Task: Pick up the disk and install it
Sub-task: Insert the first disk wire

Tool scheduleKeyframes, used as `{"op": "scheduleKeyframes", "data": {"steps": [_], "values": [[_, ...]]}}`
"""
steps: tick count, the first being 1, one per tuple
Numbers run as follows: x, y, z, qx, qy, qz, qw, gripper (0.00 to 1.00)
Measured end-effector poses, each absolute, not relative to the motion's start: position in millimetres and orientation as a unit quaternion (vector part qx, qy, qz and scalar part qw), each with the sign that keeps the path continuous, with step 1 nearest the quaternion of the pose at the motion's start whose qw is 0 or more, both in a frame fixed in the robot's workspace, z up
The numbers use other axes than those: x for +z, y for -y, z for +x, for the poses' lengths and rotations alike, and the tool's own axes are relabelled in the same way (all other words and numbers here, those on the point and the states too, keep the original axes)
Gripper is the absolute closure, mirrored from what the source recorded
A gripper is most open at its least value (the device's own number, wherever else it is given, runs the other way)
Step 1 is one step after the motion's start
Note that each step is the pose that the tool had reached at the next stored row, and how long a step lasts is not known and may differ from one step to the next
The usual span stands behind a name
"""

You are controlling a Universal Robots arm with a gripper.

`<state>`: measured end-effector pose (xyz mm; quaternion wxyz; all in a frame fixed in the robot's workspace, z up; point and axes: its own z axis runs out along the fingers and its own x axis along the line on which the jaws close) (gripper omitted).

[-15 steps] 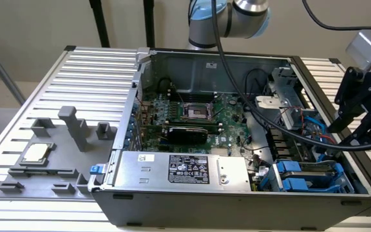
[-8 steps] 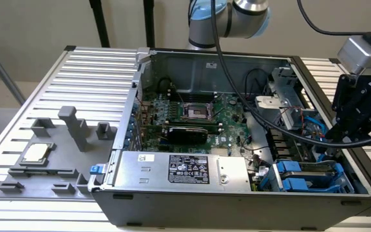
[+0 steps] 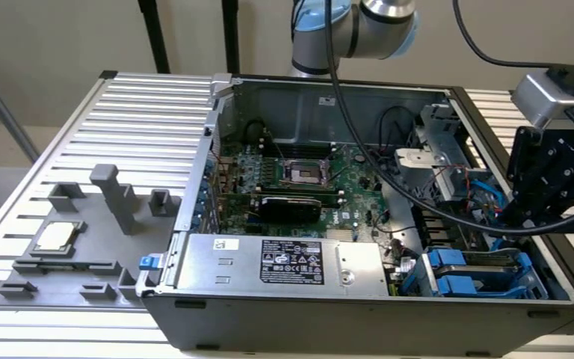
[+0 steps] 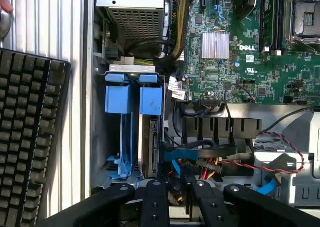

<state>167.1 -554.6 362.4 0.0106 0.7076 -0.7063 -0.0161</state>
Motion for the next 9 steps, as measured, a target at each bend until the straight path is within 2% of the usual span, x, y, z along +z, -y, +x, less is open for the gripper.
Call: {"op": "scheduleKeyframes", "data": {"steps": [6, 7, 9], "values": [[354.6, 548.5, 164.2, -0.013, 0.706, 0.708, 0.014, 0.75], [353.8, 548.2, 162.8, -0.012, 0.706, 0.708, 0.014, 0.73], [352.5, 548.1, 158.3, -0.012, 0.705, 0.708, 0.015, 0.62]]}}
